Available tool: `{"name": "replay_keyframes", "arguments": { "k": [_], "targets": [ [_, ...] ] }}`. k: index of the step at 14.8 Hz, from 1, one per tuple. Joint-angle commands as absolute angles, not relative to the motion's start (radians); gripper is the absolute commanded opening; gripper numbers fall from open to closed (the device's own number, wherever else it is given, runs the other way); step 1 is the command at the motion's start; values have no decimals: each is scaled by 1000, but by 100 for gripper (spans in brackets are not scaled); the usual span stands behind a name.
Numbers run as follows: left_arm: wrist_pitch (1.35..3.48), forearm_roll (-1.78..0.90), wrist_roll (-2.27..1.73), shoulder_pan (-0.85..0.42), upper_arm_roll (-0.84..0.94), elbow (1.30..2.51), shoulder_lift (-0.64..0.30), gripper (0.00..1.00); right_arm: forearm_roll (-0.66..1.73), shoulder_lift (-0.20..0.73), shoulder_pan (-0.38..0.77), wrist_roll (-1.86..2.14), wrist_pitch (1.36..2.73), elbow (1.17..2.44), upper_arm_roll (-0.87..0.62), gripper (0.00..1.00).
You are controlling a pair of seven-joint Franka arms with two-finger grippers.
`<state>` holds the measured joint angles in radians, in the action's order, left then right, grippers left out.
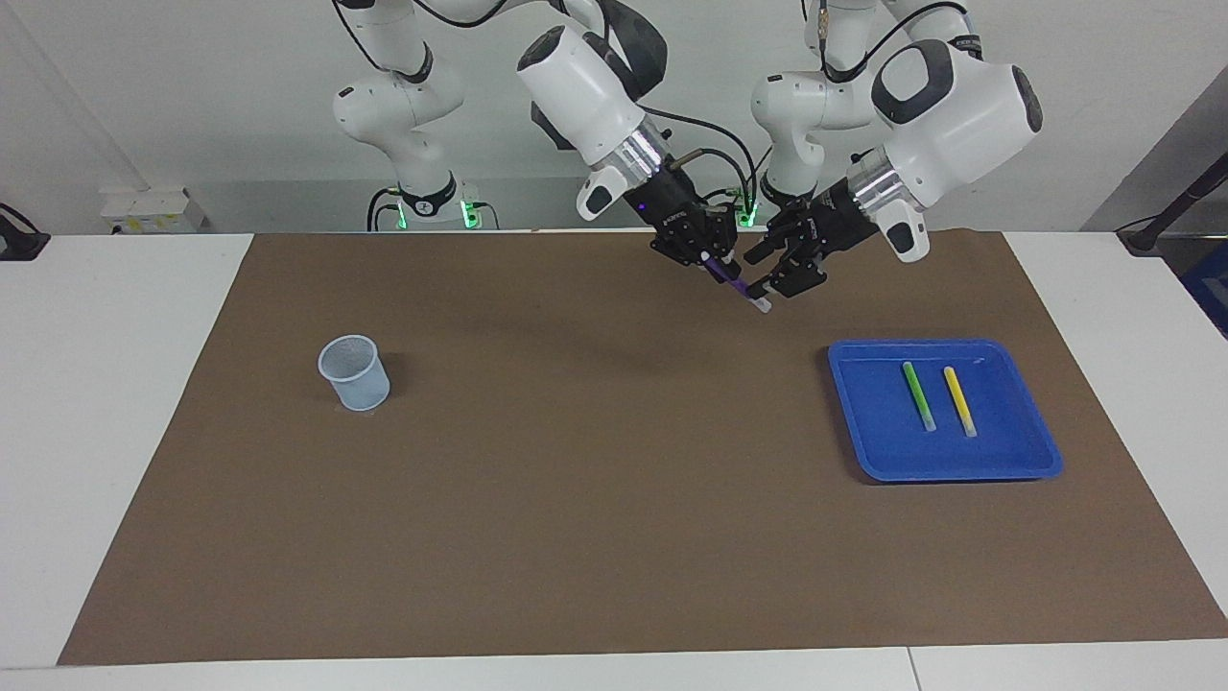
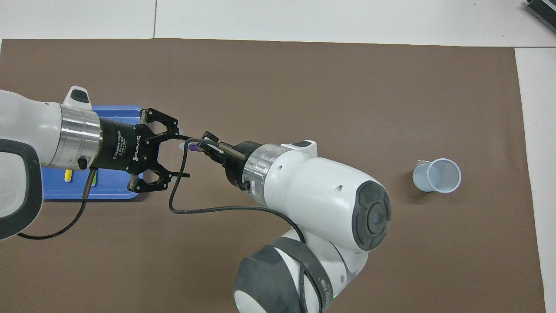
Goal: Transfer and insert pens with both arms
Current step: 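Carry the purple pen with the right gripper toward the white cup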
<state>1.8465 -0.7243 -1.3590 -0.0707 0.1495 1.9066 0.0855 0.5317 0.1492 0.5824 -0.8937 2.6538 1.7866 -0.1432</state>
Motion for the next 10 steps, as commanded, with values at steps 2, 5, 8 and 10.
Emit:
{"name": "replay_keyframes", "arguments": {
  "k": [2,5,8,10],
  "targets": [
    [1839,-721,-1351,-55,137,1953,129,67,535,146,539,-821,2603,1786,-149,0],
    [1839,-671,-1264,-34,133,1954,129,66,531,132,460,-675,2472,1783,-146,0],
    [1827,-609,-1111,6,135,1963,133,62,516,107,378,-530,2344,1782,-143,0],
    [1809,-528,-959,17,135,1977,141,61,439,83,304,-425,2223,1782,-143,0]
  ]
}}
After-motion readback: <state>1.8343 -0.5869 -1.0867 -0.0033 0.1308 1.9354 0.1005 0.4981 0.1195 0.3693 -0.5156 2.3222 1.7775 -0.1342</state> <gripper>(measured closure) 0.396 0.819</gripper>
